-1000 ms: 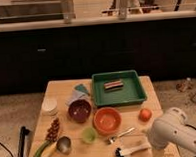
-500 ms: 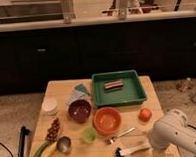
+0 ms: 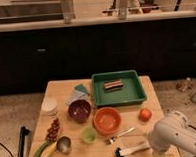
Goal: Wipe red bowl with brush
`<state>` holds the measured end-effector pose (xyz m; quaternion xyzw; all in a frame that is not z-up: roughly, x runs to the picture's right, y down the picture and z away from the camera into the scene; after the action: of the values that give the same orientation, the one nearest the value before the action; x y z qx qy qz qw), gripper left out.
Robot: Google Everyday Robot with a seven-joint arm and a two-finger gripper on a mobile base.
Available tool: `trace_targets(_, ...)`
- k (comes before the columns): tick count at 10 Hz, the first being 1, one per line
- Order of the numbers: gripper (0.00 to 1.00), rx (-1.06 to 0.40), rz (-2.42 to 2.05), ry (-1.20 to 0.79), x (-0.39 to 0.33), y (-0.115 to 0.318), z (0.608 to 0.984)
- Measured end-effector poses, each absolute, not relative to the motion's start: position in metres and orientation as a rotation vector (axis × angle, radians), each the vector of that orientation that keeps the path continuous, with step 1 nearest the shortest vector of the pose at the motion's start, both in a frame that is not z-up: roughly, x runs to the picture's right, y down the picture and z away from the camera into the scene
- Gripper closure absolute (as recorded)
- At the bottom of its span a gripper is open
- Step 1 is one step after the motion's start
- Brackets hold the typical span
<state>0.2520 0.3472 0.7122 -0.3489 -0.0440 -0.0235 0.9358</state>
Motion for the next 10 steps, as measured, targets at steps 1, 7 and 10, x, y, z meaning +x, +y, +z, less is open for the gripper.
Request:
trace_targets(1, 0.2, -0.715, -0.044, -0.091, 0.252, 0.348, 0.713)
trace_targets(7, 0.2, -0.678, -0.127, -0.117, 0.249, 0.346, 0.716)
trace_targets(10, 0.2, -0.671, -0.186, -0.13, 0.241, 0.343, 0.728)
